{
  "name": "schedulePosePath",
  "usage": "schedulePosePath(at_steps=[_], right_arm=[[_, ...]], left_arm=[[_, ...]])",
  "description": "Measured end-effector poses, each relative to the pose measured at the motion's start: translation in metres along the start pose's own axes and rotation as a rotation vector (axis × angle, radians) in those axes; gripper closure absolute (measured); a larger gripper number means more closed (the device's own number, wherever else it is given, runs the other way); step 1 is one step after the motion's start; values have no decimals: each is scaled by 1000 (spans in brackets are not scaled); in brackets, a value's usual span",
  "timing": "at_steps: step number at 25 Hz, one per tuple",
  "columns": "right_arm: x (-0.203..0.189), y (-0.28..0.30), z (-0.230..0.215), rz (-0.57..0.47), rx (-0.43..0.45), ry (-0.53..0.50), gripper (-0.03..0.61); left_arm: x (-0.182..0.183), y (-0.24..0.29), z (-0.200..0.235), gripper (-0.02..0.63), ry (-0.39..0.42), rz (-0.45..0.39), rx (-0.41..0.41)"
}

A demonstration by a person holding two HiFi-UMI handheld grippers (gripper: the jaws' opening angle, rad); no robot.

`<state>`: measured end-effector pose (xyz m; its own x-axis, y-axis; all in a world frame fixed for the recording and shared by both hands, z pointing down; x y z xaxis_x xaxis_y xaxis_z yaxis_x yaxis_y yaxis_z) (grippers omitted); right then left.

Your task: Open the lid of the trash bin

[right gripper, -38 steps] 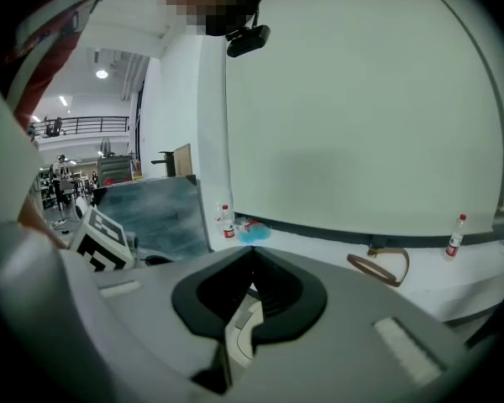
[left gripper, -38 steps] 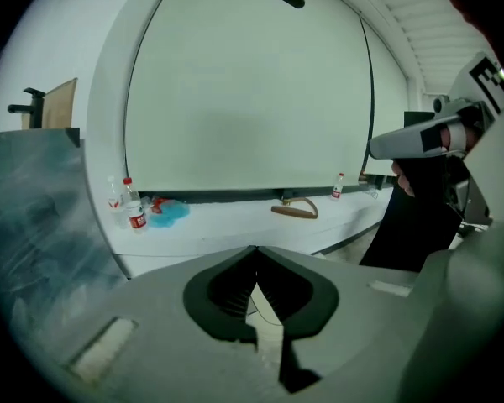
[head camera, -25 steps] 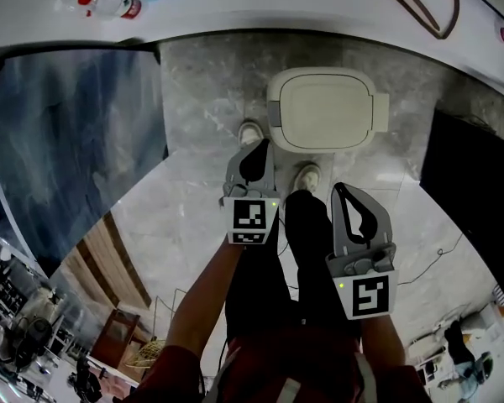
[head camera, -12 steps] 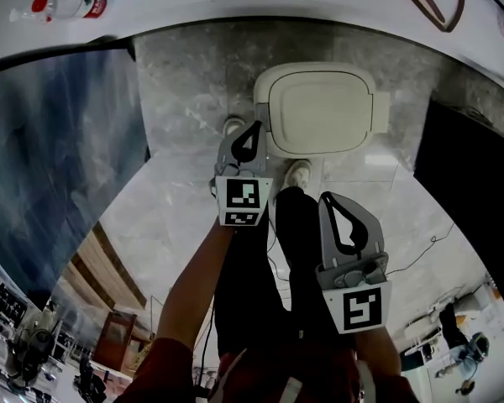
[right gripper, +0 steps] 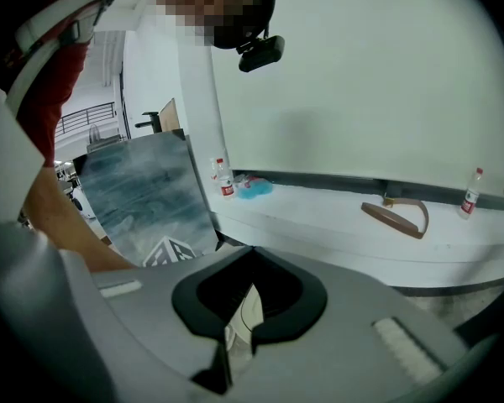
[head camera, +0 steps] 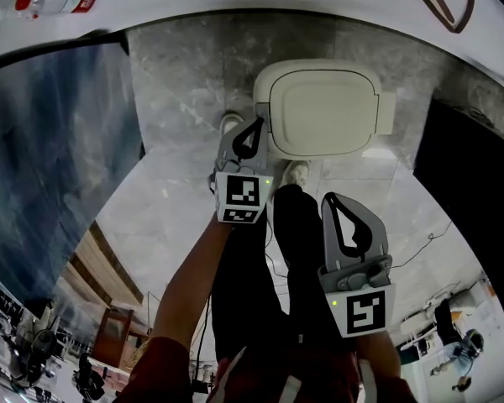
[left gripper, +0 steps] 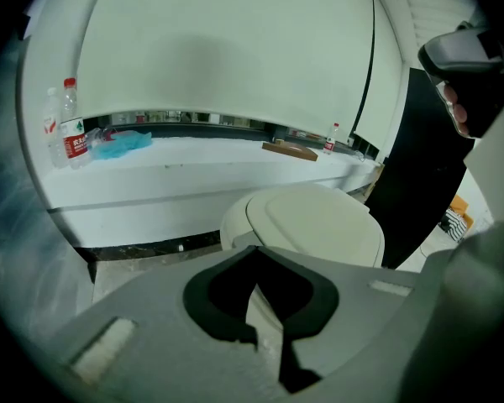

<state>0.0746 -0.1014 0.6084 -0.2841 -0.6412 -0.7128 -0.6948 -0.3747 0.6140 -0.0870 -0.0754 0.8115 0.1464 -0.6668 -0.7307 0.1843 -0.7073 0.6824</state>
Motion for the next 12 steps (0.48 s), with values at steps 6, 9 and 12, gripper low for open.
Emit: schedulePosePath(at_steps=[6,9,12], right_arm=[[2,2,-4,2,-3,-1,578],[2,2,-3,1,-1,1,578],[3,2,-3,3,2,2,578]], left_arm=[[-2,2,3,611,10,-12,-20],[-4,2,4,611,15,-11,-30],[-8,1,5,611,1,-45,-26]])
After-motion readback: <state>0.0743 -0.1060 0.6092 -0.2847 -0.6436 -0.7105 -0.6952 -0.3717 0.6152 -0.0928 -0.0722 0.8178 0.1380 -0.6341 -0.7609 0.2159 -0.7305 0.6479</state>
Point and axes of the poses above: the fingertips, and each gripper's own axes: y forward along the fingers, z to its left, x out of its top, the point moved 9 cm from there along -y, backward along the fingers, and after that the axes turned 14 degrees about y, right-handed, at the moved point
